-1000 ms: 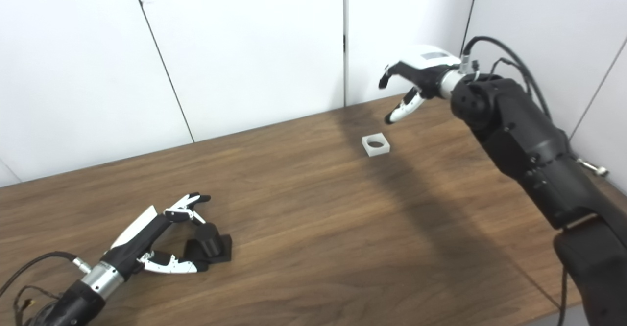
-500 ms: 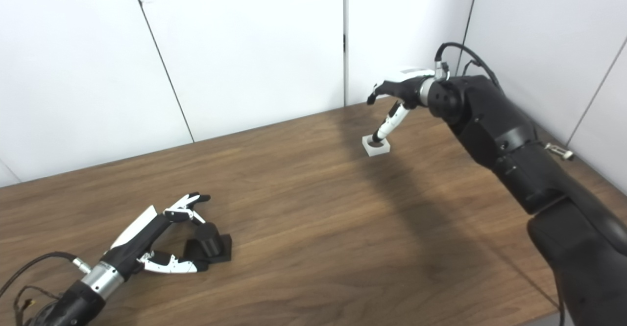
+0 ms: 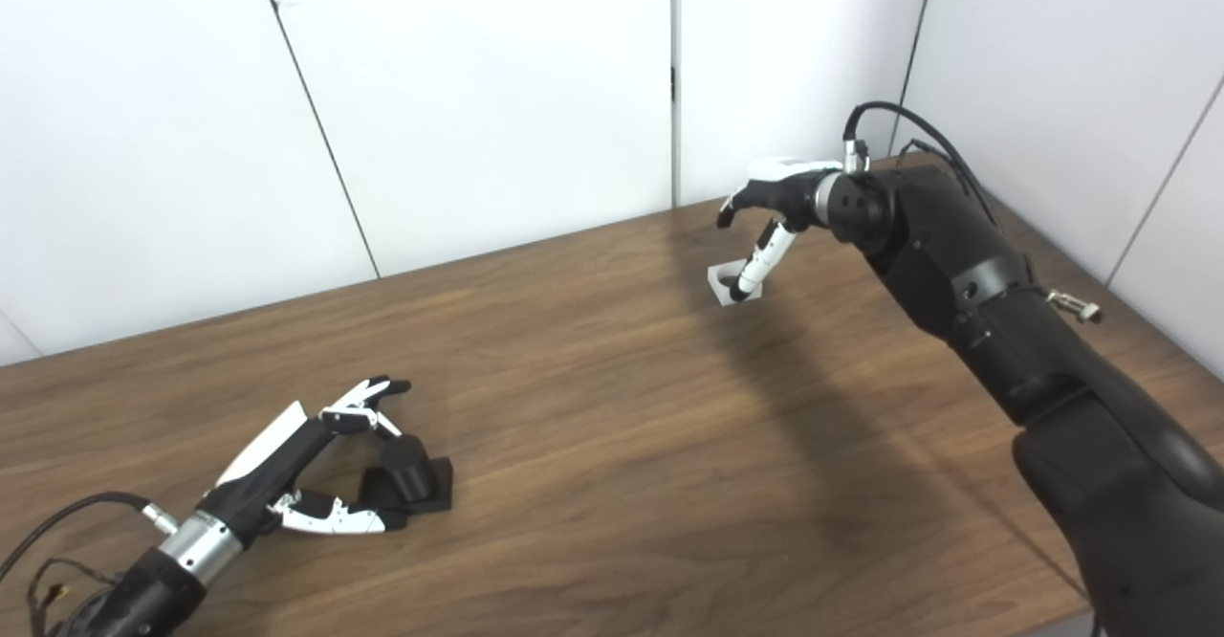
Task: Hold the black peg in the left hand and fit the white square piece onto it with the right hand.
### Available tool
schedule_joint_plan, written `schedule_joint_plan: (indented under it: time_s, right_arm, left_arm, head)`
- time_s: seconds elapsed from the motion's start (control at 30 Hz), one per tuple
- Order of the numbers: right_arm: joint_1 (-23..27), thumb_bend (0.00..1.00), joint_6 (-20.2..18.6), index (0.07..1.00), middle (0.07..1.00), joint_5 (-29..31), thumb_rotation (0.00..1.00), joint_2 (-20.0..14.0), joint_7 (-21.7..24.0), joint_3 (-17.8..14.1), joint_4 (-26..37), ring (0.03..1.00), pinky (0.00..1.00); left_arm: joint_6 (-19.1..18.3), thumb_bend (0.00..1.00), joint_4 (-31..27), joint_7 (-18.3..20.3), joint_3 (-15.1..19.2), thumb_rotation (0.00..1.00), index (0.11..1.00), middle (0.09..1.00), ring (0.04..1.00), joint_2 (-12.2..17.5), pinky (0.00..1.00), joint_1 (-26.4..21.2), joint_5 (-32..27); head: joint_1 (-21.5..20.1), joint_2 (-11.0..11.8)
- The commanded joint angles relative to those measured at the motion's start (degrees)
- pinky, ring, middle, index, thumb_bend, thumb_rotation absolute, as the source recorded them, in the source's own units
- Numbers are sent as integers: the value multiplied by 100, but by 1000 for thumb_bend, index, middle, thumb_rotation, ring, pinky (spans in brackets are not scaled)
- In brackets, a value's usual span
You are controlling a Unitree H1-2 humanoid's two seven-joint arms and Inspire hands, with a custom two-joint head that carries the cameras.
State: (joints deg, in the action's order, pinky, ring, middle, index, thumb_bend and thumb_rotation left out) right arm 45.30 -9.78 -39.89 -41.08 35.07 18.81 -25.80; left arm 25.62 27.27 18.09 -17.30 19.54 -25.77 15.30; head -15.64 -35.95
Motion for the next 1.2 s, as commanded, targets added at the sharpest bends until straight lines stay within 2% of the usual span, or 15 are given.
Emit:
schedule_joint_plan:
  time_s: [0.0, 0.47, 0.87, 1.17]
  right_arm:
    - [266, 848, 0, 849, 967, -13, 313, -74, -213, -54, -1, 1000, 1000]
    - [343, 824, 162, 830, 949, -81, 240, 39, -608, 84, -441, 995, 1000]
    - [126, 767, 396, 816, 930, -115, 272, 207, -969, 269, -625, 977, 1000]
    - [143, 763, 542, 810, 924, -50, 275, 335, -1168, 310, -886, 968, 1000]
  left_arm:
    - [-233, 520, 48, 113, -26, 75, 492, 943, 1000, 183, 927, 50, 161]
    - [-254, 519, -54, 118, -15, 74, 492, 943, 1000, 220, 921, 119, 180]
    - [-426, 519, -256, 168, -10, 77, 492, 945, 1000, 269, 923, 187, 182]
    - [-601, 519, -396, 218, -13, 77, 492, 948, 1000, 263, 932, 229, 172]
  head:
    - [4, -3]
    - [109, -71]
    - [143, -151]
    - [195, -200]
